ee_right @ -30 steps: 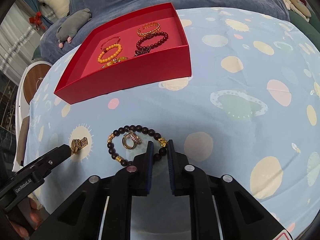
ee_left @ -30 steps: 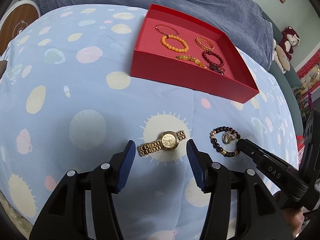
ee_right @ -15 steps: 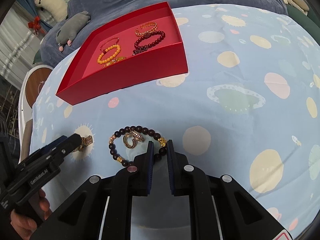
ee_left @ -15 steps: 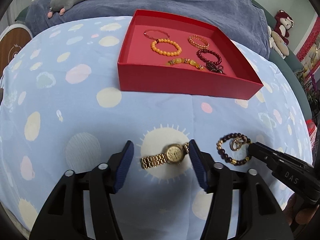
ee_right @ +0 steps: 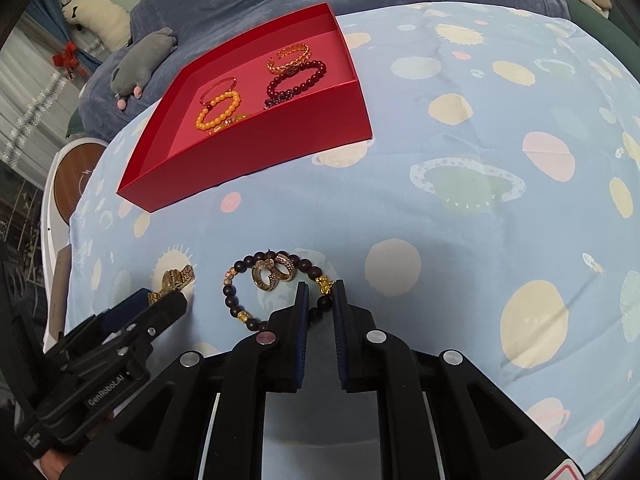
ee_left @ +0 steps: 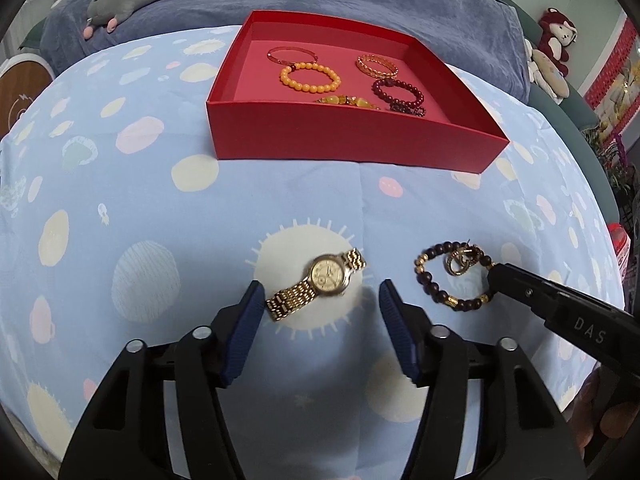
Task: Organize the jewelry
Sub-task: 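Grasp the gold watch with the left tool while the right tool grasps the black bead bracelet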
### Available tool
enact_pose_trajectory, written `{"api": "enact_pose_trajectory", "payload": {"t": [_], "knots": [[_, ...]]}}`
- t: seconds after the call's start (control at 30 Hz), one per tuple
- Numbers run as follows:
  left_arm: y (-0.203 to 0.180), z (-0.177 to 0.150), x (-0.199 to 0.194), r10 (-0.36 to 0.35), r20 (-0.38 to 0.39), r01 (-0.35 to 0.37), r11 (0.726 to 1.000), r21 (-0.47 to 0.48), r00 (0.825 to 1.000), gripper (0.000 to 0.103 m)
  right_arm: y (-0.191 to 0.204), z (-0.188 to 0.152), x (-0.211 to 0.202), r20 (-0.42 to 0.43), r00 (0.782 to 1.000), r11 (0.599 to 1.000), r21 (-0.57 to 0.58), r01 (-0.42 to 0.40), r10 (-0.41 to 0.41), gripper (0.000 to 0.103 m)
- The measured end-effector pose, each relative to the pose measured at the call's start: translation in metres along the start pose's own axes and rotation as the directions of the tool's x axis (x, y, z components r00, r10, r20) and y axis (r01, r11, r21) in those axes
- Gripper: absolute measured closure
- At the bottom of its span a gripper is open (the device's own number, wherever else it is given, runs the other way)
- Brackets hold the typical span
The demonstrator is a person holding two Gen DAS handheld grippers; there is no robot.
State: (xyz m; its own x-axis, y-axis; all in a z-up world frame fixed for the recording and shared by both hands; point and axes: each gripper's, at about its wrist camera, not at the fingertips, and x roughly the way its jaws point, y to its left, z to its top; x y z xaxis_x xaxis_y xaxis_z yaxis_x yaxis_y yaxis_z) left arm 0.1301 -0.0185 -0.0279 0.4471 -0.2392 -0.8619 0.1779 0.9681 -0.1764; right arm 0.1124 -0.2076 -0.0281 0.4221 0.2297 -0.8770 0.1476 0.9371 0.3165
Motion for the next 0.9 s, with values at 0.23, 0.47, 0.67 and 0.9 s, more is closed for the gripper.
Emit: {"api": "enact_pose_trajectory", "payload": {"t": [0.23,0.47,0.67,0.9], "knots": [[-0.001,-0.004,-0.003,-0.031,-0.020,0.030,0.998,-0.047,0.999,0.062,-0.001,-0.001,-0.006,0.005,1.000,1.000,0.009,-0.009,0.009,0.097],[-0.003,0.007,0.004,-0.002,0.000,0.002,0.999,-0.036,1.000,0.056,-0.002,0.001,-0.004,-0.006,1.000,1.000,0.003,-0.004,0.004,0.095],[-0.009,0.013,0.008,-0.003,0.004,0.003,1.000,-0.015,1.000,0.063,0.001,0.003,0.004,-0.016,1.000,1.000,-0.011,0.003,-0.003,0.089],[-0.009,0.011,0.008,-0.006,0.010,0.006,1.000,-0.009,1.000,0.081,0.014,0.005,0.009,-0.005,0.999,0.996,-0.082,0.041,-0.041,0.091]]}}
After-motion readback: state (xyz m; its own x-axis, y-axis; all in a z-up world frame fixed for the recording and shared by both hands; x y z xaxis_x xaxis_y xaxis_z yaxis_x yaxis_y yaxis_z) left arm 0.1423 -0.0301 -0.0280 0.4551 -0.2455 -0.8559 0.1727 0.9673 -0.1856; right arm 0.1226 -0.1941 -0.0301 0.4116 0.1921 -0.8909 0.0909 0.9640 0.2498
